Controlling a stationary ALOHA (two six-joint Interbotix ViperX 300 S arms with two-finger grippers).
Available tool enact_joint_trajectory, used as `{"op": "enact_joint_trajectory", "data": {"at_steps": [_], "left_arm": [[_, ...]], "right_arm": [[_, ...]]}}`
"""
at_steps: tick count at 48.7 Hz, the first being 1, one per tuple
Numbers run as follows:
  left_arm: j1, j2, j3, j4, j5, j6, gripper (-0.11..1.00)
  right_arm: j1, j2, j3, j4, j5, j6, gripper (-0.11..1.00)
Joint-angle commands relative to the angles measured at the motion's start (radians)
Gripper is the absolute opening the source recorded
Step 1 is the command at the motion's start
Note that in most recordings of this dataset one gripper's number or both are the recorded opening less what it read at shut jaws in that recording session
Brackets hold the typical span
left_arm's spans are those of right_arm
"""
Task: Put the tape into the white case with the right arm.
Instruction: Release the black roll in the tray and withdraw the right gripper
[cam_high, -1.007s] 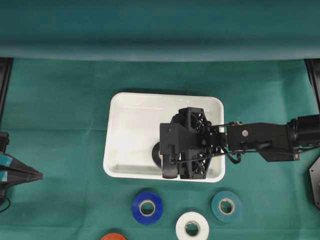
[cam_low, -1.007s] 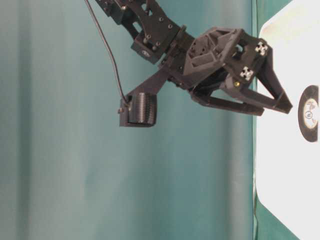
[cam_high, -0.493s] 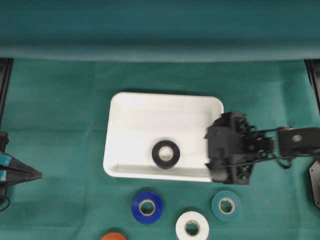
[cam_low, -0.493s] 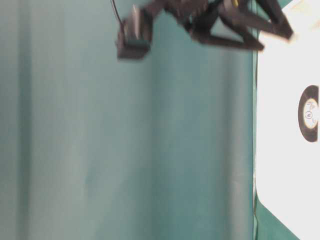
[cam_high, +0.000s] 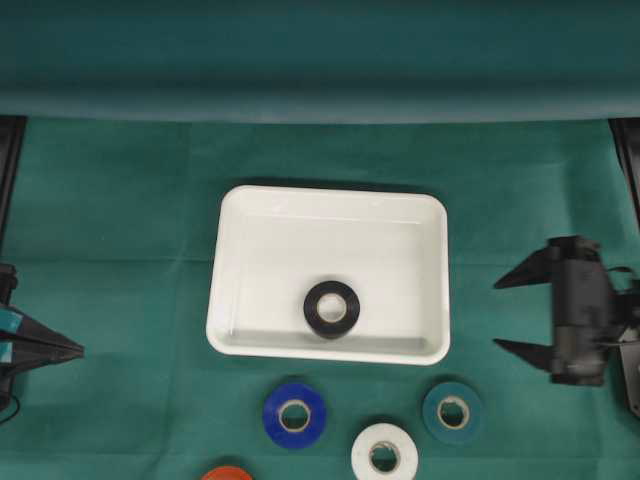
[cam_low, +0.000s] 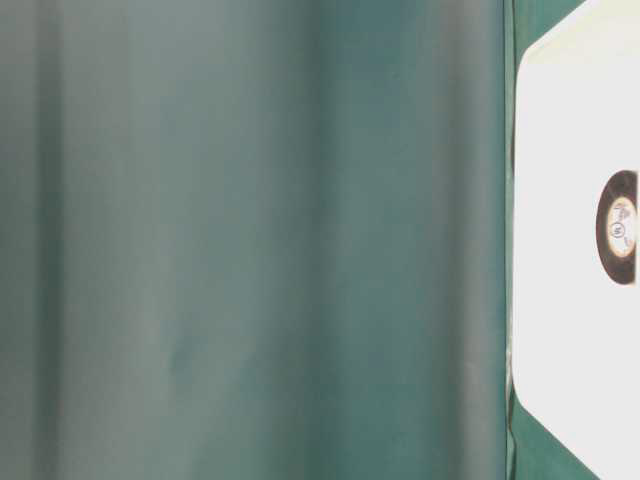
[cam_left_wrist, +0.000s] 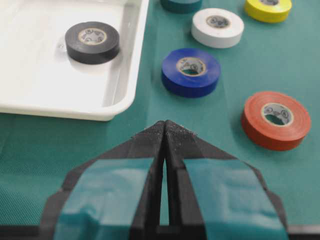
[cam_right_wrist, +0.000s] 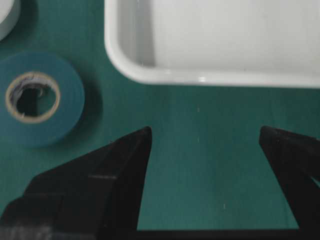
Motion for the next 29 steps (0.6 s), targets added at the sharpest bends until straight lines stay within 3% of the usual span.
{"op": "enact_joint_trajectory", "data": {"at_steps": [1, 17, 29], "left_arm": [[-0.002, 0.009, -0.011, -0.002, -0.005, 0.000, 0.00], [0.008, 0.009, -0.012, -0.002, -0.005, 0.000, 0.00], [0.008, 0.008, -0.012, -0.002, -0.005, 0.002, 0.00]], "right_arm": [[0.002, -0.067, 0.023, 0.000, -0.006, 0.003, 0.71], [0.009, -0.115, 0.061, 0.002, -0.003, 0.002, 0.71], [0.118, -0.115, 0.066, 0.003, -0.003, 0.002, 0.71]]}}
